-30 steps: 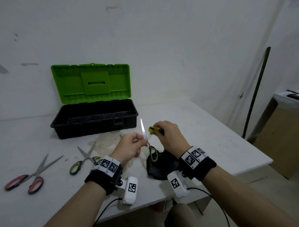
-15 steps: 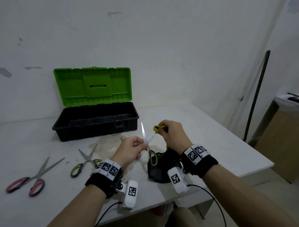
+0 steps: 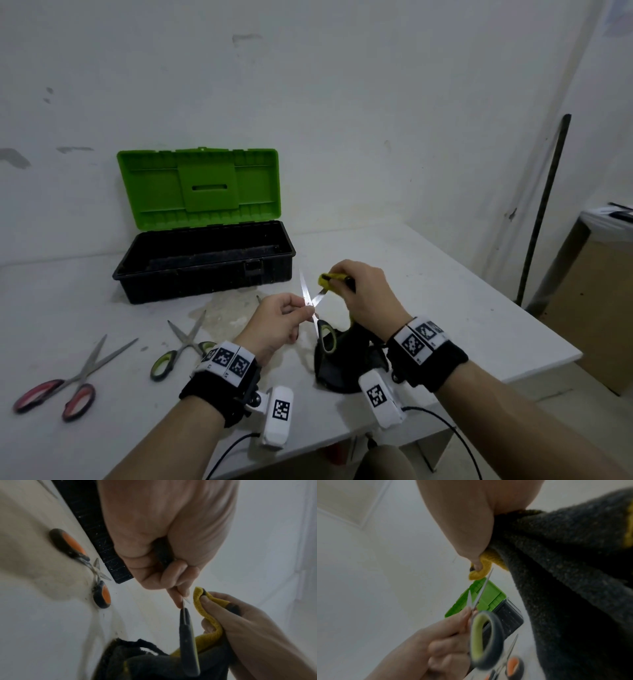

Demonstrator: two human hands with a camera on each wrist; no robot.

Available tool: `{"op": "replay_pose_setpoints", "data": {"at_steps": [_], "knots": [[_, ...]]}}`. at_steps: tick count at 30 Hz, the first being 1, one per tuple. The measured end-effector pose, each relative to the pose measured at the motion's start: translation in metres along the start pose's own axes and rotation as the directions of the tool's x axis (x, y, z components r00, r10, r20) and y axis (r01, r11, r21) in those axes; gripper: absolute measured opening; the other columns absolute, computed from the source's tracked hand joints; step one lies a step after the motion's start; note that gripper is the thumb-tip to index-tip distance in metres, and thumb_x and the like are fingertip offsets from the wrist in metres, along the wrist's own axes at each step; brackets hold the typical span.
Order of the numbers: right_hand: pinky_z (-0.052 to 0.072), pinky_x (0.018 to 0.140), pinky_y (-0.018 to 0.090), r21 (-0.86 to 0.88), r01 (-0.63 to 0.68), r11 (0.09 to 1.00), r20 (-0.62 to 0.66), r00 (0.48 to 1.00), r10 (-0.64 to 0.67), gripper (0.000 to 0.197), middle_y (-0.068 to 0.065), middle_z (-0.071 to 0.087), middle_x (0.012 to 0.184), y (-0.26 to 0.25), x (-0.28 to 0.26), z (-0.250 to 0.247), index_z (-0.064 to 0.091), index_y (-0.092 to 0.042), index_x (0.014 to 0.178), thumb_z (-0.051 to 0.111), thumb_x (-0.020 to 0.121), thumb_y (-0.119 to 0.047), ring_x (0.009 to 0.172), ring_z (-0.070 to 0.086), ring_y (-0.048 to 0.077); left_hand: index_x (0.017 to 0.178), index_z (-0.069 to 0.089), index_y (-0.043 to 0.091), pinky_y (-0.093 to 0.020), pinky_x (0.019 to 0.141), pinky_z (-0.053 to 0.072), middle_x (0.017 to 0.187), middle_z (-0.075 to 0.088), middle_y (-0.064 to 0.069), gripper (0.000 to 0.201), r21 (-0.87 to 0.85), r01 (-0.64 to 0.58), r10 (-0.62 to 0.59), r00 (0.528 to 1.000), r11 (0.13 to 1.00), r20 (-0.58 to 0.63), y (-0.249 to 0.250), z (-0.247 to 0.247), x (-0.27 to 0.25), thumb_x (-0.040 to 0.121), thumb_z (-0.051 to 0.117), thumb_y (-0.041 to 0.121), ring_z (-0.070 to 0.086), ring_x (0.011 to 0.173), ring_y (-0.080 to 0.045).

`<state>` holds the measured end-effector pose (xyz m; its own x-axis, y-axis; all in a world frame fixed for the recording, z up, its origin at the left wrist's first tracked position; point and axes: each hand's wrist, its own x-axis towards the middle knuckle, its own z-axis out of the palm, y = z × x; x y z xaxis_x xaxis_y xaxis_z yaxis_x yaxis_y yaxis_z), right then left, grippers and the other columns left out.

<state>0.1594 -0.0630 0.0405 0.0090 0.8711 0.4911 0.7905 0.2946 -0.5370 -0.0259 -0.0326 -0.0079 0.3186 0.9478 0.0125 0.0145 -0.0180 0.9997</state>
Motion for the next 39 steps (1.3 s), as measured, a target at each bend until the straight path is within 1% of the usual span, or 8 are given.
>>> {"op": "replay_pose_setpoints", "data": {"at_steps": [3,8,11,17,22,29,36,39], "knots": [[0.046,0.073,0.026,0.012,0.121,0.993,0.096,0.988,-0.122,0.007,-0.002,0.067,0.086,-0.010,-0.016,0.011,0.068,-0.017,0.095,0.066,0.091,-0.022,0.079,0.058,0.012,0.089,0.064,0.003,-0.023,0.046,0.028,0.075,0.069,-0.009,0.005,-0.104,0.032,-0.032,0.999,0.994,0.009,0.002,0.002,0.002,0.094,0.066,0.003,0.037,0.042,-0.011],[0.052,0.076,0.033,0.003,-0.024,1.000,-0.028,0.999,0.024,0.007,-0.002,0.069,0.087,0.007,0.000,0.006,0.070,-0.019,0.095,0.066,0.091,-0.023,0.080,0.062,0.015,0.086,0.061,0.004,-0.022,0.045,0.029,0.074,0.069,-0.010,0.009,-0.094,0.042,-0.040,0.999,0.995,0.021,0.001,0.001,0.000,0.093,0.067,0.003,0.037,0.042,-0.011],[0.052,0.075,0.028,0.022,-0.070,0.997,-0.126,0.989,0.072,0.009,-0.002,0.069,0.087,0.010,0.006,-0.003,0.070,-0.016,0.095,0.067,0.091,-0.023,0.079,0.062,0.013,0.090,0.063,0.004,-0.020,0.044,0.035,0.077,0.072,-0.009,0.007,-0.010,0.030,-0.030,0.999,1.000,0.021,-0.002,-0.001,-0.001,0.093,0.068,0.006,0.041,0.046,-0.013],[0.040,0.066,0.022,-0.002,0.009,1.000,0.076,0.997,-0.009,0.009,-0.003,0.067,0.081,-0.007,-0.011,0.015,0.071,-0.017,0.093,0.063,0.092,-0.022,0.072,0.055,0.010,0.088,0.060,0.004,-0.022,0.042,0.034,0.080,0.073,-0.014,0.010,0.055,-0.028,0.026,0.999,0.998,0.038,0.001,0.003,0.000,0.093,0.068,0.008,0.039,0.044,-0.014],[0.046,0.067,0.022,-0.002,-0.147,0.989,-0.076,0.986,0.146,0.014,-0.002,0.068,0.082,0.010,0.007,0.001,0.070,-0.016,0.093,0.066,0.092,-0.029,0.075,0.061,0.012,0.088,0.061,0.004,-0.023,0.043,0.036,0.082,0.074,-0.018,0.009,0.109,-0.024,0.020,0.999,0.994,0.037,-0.002,0.001,0.001,0.093,0.068,0.007,0.042,0.046,-0.016],[0.040,0.068,0.015,0.011,0.064,0.998,0.063,0.996,-0.064,0.007,-0.005,0.068,0.085,-0.004,-0.020,0.016,0.070,-0.021,0.094,0.066,0.091,-0.026,0.076,0.057,0.008,0.091,0.063,0.000,-0.020,0.041,0.028,0.080,0.068,-0.014,0.005,-0.094,0.043,-0.040,0.998,0.995,0.038,-0.003,0.004,0.004,0.094,0.066,0.003,0.036,0.041,-0.011],[0.053,0.074,0.032,0.062,-0.104,0.993,-0.154,0.982,0.112,0.008,-0.003,0.069,0.084,0.017,0.001,0.000,0.070,-0.017,0.093,0.067,0.091,-0.024,0.078,0.062,0.014,0.090,0.061,0.000,-0.021,0.043,0.030,0.082,0.070,-0.017,0.008,-0.052,0.044,-0.042,0.998,0.998,0.038,-0.003,0.004,0.003,0.093,0.067,0.004,0.037,0.042,-0.012],[0.045,0.069,0.018,0.002,-0.032,0.999,-0.047,0.998,0.032,0.011,-0.006,0.067,0.084,0.007,-0.010,0.005,0.071,-0.019,0.095,0.065,0.092,-0.027,0.075,0.057,0.007,0.091,0.062,0.000,-0.021,0.041,0.032,0.082,0.069,-0.016,0.008,-0.040,0.036,-0.036,0.999,0.999,0.017,-0.001,0.003,0.003,0.093,0.068,0.005,0.038,0.042,-0.011]]}}
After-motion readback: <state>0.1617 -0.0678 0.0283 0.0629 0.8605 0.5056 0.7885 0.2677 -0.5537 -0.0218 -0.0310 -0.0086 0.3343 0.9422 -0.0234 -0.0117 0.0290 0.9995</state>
